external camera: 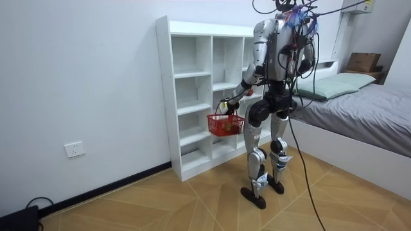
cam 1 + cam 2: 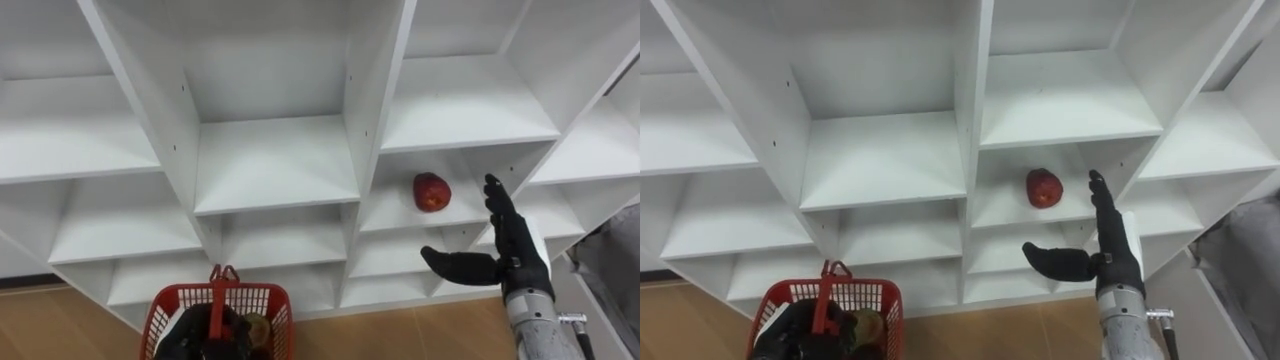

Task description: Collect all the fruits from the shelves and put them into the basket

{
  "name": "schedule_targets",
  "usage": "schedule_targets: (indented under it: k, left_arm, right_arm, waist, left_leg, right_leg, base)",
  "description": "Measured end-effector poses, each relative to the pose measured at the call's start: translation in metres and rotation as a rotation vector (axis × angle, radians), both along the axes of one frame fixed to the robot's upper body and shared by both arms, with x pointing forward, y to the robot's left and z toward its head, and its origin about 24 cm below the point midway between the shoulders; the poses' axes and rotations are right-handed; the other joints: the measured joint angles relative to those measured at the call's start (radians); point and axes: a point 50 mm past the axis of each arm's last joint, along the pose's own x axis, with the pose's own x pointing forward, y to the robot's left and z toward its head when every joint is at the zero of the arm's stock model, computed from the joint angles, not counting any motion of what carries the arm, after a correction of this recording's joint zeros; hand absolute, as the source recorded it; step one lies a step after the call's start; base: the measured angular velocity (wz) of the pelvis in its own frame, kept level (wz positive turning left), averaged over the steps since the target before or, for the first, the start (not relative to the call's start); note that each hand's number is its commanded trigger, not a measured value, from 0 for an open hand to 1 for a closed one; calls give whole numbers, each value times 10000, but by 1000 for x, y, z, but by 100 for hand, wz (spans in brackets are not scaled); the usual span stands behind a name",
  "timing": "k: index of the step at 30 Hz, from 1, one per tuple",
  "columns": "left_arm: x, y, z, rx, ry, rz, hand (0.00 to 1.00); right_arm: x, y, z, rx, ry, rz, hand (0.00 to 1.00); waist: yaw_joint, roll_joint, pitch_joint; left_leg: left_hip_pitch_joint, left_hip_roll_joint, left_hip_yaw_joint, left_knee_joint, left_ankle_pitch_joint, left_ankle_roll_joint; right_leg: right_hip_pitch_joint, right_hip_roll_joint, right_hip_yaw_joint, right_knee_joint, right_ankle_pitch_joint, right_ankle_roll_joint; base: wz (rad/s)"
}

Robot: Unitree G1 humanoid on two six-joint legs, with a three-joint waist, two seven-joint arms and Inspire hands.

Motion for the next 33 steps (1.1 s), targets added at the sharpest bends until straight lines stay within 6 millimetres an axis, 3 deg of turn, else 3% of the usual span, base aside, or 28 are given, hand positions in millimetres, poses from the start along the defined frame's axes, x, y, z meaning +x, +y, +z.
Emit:
schedule_targets:
  k: [13,17,21,33]
  left_arm:
    - [0,8,2,334,-34,11,100]
    - [0,10,2,340,-64,100,100]
    - [2,10,3,328,-86,107,100]
    - [9,11,-2,618,224,-153,100]
  right_arm:
    - [-1,-4,-5,-83,225,-235,0]
    - [15,-7,5,-276,-239,-195,0]
    - [33,-18,8,-597,-311,-614,0]
    - [55,-33,20,-1054,-712,-1374,0]
  waist:
    - [33,4,-7]
    - [55,-87,65]
    - [180,-169,57]
    - [529,-91,106]
  left_leg:
    - [-146,2,-63,26,1,1]
    - [-462,2,-82,153,2,1]
    - [-885,-6,-108,250,6,6]
    - [-1973,-16,-744,667,8,4]
  right_leg:
    - [-53,-2,-27,20,0,-1]
    - [-325,-27,-95,88,8,-12]
    - [-728,-48,-97,179,10,-16]
    - [-1379,-117,-708,209,32,-63]
  base:
    - [1]
    - [3]
    - [0]
    - [15]
